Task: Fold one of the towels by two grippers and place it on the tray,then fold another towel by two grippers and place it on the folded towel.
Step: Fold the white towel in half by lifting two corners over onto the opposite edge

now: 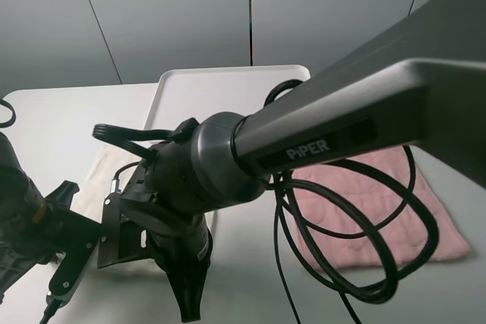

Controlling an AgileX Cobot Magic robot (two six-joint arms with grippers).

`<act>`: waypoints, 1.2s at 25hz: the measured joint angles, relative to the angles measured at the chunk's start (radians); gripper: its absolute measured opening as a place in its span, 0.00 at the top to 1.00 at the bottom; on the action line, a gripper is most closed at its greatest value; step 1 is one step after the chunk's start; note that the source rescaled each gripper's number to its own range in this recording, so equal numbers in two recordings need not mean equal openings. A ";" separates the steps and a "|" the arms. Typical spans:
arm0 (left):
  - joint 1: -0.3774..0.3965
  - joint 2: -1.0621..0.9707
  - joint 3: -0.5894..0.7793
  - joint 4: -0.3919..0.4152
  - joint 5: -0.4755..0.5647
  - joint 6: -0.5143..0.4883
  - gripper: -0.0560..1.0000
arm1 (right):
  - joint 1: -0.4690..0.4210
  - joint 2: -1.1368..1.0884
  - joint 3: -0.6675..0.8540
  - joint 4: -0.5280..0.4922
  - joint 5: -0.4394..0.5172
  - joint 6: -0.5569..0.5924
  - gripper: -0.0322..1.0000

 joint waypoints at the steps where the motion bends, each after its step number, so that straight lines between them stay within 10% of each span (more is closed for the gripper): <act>1: -0.004 -0.006 0.002 -0.020 -0.002 0.000 0.94 | 0.000 -0.015 0.000 0.000 0.003 0.001 0.97; 22: -0.012 -0.463 0.020 -0.407 0.180 -0.011 0.95 | 0.000 -0.254 0.000 0.027 0.206 0.105 0.97; 30: -0.012 -0.500 0.020 -0.357 0.184 -0.260 0.95 | 0.000 -0.259 0.000 -0.075 0.258 0.302 0.97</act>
